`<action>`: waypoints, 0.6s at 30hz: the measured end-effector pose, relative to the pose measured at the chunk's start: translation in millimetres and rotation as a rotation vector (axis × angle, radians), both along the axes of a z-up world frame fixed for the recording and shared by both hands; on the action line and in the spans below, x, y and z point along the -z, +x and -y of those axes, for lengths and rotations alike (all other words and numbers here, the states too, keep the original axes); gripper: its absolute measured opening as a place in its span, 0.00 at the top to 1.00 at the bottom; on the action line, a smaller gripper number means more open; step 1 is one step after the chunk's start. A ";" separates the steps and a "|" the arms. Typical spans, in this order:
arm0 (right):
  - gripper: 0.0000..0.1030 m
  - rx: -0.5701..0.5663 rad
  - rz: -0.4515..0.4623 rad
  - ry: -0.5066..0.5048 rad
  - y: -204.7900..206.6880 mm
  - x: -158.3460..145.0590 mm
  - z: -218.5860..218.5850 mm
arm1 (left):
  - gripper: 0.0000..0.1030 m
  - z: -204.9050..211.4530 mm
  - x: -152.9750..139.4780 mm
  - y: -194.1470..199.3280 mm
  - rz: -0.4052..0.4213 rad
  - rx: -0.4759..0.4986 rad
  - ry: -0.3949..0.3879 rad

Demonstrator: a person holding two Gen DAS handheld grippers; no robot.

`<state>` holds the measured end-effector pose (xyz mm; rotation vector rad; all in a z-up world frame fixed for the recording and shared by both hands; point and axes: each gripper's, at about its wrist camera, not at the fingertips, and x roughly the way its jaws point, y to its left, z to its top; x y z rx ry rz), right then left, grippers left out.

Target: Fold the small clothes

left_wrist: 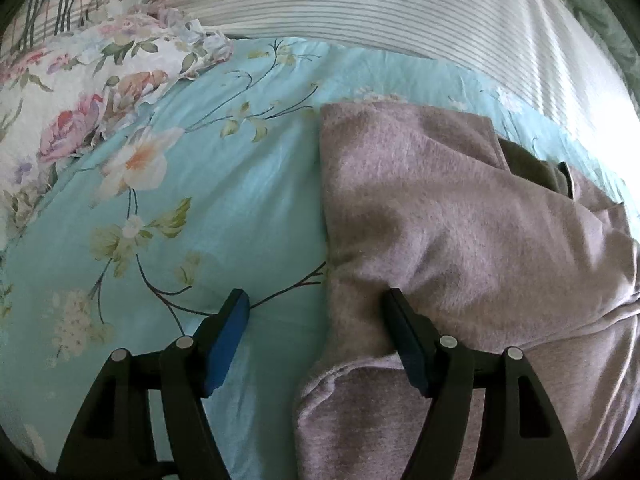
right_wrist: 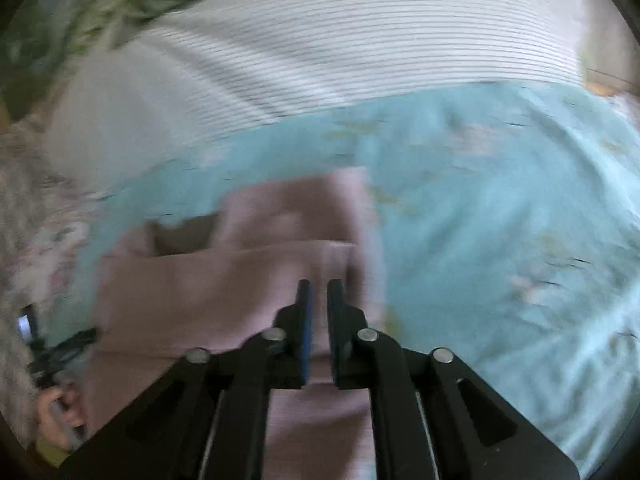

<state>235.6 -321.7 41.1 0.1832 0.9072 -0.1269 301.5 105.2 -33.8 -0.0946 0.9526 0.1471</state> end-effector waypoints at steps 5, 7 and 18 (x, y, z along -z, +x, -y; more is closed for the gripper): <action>0.59 0.067 -0.156 0.017 21.5 42.4 7.9 | 0.31 0.2 -4.5 -4.6 -0.010 0.008 0.018; 0.66 0.119 -0.134 0.076 4.3 39.9 27.9 | 0.31 -0.8 -7.0 -17.7 -0.010 0.031 0.019; 0.40 -0.040 -0.032 0.240 -165.0 -23.3 26.7 | 0.29 -2.5 -23.3 -174.4 -0.012 0.213 -0.087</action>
